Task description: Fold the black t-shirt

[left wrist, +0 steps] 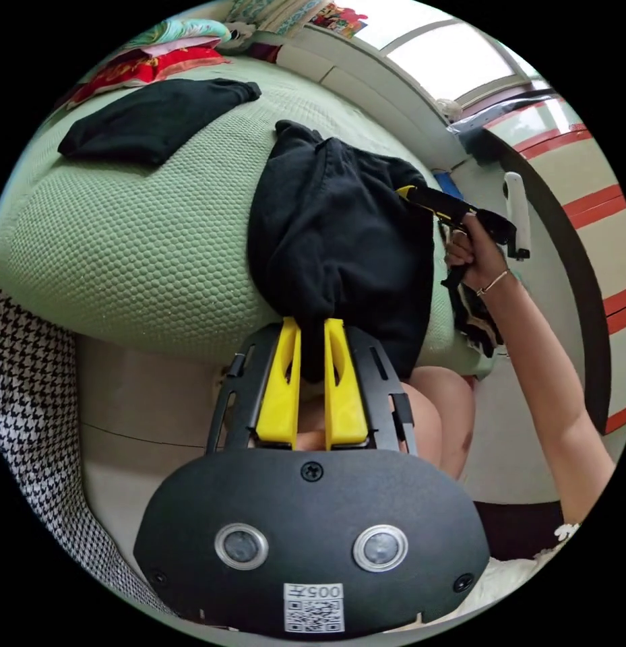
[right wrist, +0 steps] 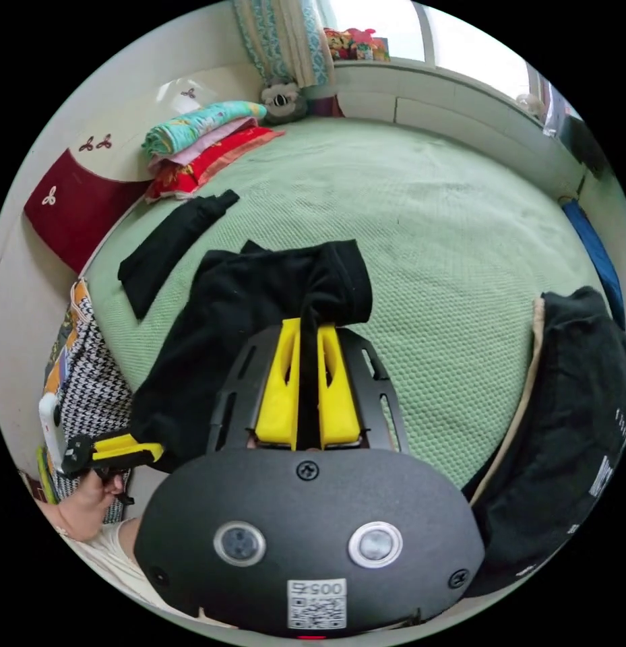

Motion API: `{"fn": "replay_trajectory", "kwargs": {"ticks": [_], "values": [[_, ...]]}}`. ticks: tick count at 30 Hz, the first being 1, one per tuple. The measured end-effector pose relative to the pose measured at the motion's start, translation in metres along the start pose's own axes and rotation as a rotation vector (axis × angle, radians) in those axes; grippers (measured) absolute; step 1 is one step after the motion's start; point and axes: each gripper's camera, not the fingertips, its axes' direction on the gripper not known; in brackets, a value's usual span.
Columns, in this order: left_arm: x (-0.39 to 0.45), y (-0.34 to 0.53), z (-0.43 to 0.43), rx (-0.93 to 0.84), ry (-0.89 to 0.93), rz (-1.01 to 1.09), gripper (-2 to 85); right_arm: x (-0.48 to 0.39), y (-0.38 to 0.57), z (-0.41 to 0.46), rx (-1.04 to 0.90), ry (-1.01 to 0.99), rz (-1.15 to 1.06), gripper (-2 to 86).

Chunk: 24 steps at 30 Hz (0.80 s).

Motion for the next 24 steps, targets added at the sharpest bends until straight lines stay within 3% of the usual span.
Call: {"fn": "replay_trajectory", "kwargs": {"ticks": [8, 15, 20, 24], "values": [[0.018, -0.002, -0.067, 0.130, -0.029, 0.085, 6.5, -0.071, -0.006, -0.064, 0.129, 0.097, -0.109, -0.2], [0.018, -0.015, -0.140, 0.242, -0.109, 0.147, 6.5, -0.133, -0.035, -0.094, 0.256, 0.065, -0.163, -0.2], [0.002, -0.065, -0.197, 0.287, -0.200, 0.159, 6.7, -0.172, -0.086, -0.083, 0.298, 0.040, -0.177, 0.0], [-0.032, -0.116, -0.194, 0.257, -0.318, 0.068, 8.8, -0.187, -0.142, -0.042, 0.289, -0.036, -0.099, 2.4]]}}
